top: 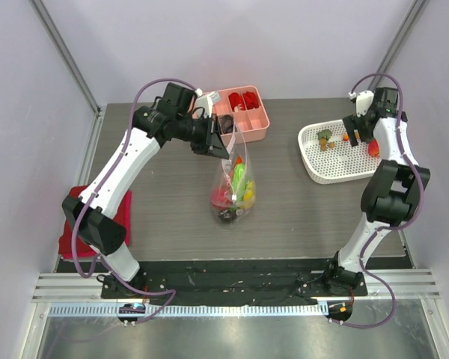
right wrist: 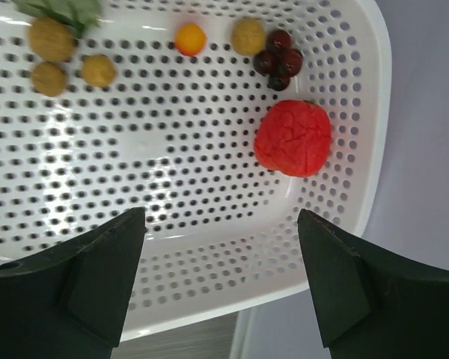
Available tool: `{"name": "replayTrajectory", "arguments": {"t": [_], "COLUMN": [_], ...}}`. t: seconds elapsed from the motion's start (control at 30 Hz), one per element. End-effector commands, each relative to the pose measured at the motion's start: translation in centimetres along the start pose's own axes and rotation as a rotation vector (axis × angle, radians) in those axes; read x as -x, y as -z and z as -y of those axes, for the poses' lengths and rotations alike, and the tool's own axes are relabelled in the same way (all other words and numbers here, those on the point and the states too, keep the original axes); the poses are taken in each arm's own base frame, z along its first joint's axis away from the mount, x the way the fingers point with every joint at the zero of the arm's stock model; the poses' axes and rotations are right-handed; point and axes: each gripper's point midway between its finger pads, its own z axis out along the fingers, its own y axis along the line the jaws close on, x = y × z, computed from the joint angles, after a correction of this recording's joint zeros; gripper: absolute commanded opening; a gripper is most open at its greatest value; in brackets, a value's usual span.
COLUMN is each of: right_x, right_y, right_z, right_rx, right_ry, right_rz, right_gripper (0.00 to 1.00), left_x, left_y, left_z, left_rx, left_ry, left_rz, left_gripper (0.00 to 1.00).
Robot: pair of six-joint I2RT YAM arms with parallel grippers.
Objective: Place the food in the zip-top bag and seal the zipper
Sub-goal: Pick up the fake fruit from the bin.
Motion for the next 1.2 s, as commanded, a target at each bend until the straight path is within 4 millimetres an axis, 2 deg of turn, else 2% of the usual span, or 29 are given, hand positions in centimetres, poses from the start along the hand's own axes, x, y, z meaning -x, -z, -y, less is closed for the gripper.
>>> {"name": "replayTrajectory", "arguments": {"t": [0.0,0.03,0.1,0.13,0.37,0.7,0.9,0.97,1.03,1.1,1.17], "right_x": [-0.6,-1.2,-1.6,-2.1,-2.4,-3.0,-3.6,-3.7,-3.7,-3.8,-3.2], "right_y": [-0.5,-1.8,-2.7,-3.8,-7.1,-10.0,-10.7,-10.7,-10.5,-10.4,-9.8], "right_z": [5.5,5.5,6.2,6.1,6.5,6.8,6.9,6.7,6.8,6.8,7.0], "right_rx": [-0.169,-0.165,-0.187,-0.182,-0.190,-0.210,-0.222,-0.220,-0.224,-0.226,-0.229], "right_ry": [0.091,0.097,0.099,0.101,0.078,0.089,0.089,0.084,0.082,0.082,0.071], "right_rz": [-0.088,-0.116,-0.145,-0.167,-0.176,-0.201,-0.221,-0.222,-0.225,-0.228,-0.213], "right_gripper": [0.86,0.86,0.86,0.86,0.86,0.88,0.89,0.86,0.79,0.65,0.58], "left_x": [0.4,0.4,0.5,0.4,0.0,-0.2,-0.1,0.0,0.0,-0.1,-0.1], "left_y": [0.8,0.8,0.8,0.6,0.2,0.0,0.0,0.1,0.0,-0.1,-0.2], "left_z": [0.8,0.7,0.5,0.3,-0.4,-0.8,-0.8,-0.7,-0.8,-0.9,-1.0], "left_rx": [-0.021,-0.019,-0.009,-0.005,0.013,0.027,0.029,0.028,0.028,0.030,0.031], "left_ry": [-0.037,-0.044,-0.048,-0.045,-0.036,-0.034,-0.037,-0.038,-0.039,-0.034,-0.033], "left_rz": [0.028,0.028,0.025,0.014,-0.007,-0.014,-0.014,-0.010,-0.011,-0.017,-0.018], "left_gripper": [0.00,0.00,0.00,0.00,0.00,0.00,0.00,0.00,0.00,0.00,0.00]}}
